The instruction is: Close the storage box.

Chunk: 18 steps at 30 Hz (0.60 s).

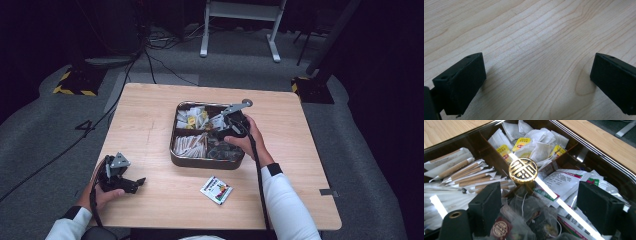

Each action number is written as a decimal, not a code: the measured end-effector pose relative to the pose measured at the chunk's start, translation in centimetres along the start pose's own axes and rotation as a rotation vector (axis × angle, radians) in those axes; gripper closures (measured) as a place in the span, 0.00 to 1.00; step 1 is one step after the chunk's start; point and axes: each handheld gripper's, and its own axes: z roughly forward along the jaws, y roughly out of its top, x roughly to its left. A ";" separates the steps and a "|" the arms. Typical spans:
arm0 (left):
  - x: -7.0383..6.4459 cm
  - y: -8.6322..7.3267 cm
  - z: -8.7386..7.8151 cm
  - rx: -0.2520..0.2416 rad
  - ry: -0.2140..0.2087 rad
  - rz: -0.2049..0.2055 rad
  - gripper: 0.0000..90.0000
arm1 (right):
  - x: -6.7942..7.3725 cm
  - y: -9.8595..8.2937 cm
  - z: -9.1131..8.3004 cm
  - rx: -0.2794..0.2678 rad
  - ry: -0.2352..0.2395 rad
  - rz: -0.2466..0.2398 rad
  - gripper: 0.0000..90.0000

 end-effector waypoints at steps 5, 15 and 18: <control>0.0 0.0 0.0 0.000 0.000 -0.001 0.01 | 0.0 -0.2 -0.6 0.000 -0.010 -0.011 0.22; 0.0 0.0 0.0 0.000 0.000 -0.001 0.01 | 0.2 -1.4 -2.2 0.015 -0.015 -0.052 0.22; 0.0 0.0 0.0 0.000 0.000 0.000 0.01 | 0.2 -1.8 -2.8 0.017 -0.014 -0.054 0.22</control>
